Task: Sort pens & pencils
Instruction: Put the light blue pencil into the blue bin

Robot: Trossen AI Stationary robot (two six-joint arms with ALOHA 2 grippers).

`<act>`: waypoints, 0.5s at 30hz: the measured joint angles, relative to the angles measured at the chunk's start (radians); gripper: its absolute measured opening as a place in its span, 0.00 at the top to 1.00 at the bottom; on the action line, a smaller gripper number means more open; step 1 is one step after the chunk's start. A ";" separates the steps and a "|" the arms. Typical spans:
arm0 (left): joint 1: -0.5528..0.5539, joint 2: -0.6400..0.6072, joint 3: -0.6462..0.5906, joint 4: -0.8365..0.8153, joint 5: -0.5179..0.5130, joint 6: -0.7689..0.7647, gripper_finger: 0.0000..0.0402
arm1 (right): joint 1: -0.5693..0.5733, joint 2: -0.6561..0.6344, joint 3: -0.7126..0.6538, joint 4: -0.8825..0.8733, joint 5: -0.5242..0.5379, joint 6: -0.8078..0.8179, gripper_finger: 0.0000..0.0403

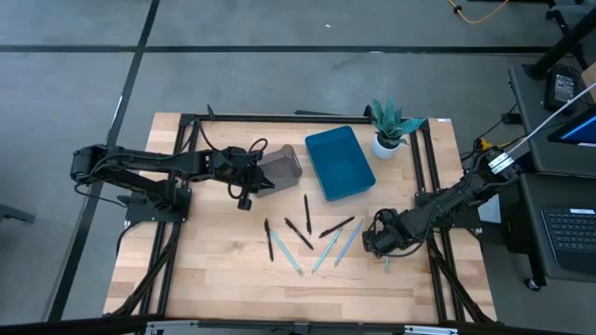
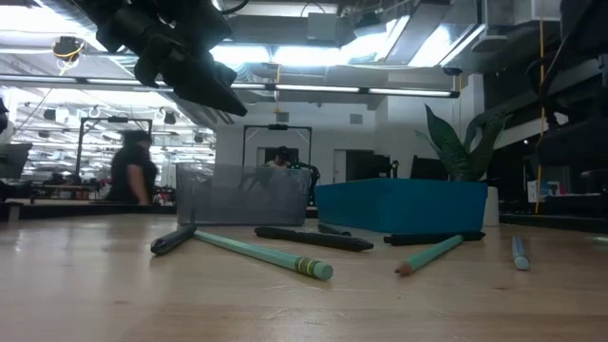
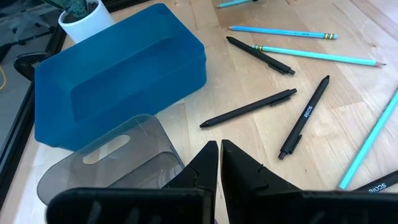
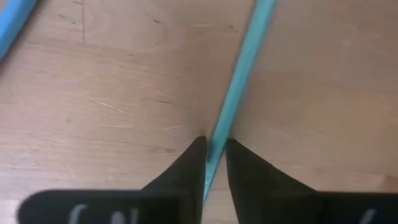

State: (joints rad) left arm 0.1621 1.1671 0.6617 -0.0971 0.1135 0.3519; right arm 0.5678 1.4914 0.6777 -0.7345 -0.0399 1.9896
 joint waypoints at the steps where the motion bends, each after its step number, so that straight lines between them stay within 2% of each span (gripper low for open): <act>1: 0.000 0.000 0.000 0.000 0.000 0.000 0.97 | 0.000 0.000 0.000 0.001 0.000 0.000 0.88; 6: 0.000 0.000 0.000 0.000 0.000 0.000 0.97 | 0.000 0.000 0.000 0.000 0.000 -0.005 0.93; 15: 0.000 0.000 0.000 0.000 0.000 0.000 0.97 | 0.000 0.000 0.000 -0.002 -0.001 -0.033 0.92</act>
State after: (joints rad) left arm 0.1621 1.1671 0.6617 -0.0971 0.1133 0.3519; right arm 0.5678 1.4914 0.6781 -0.7361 -0.0407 1.9570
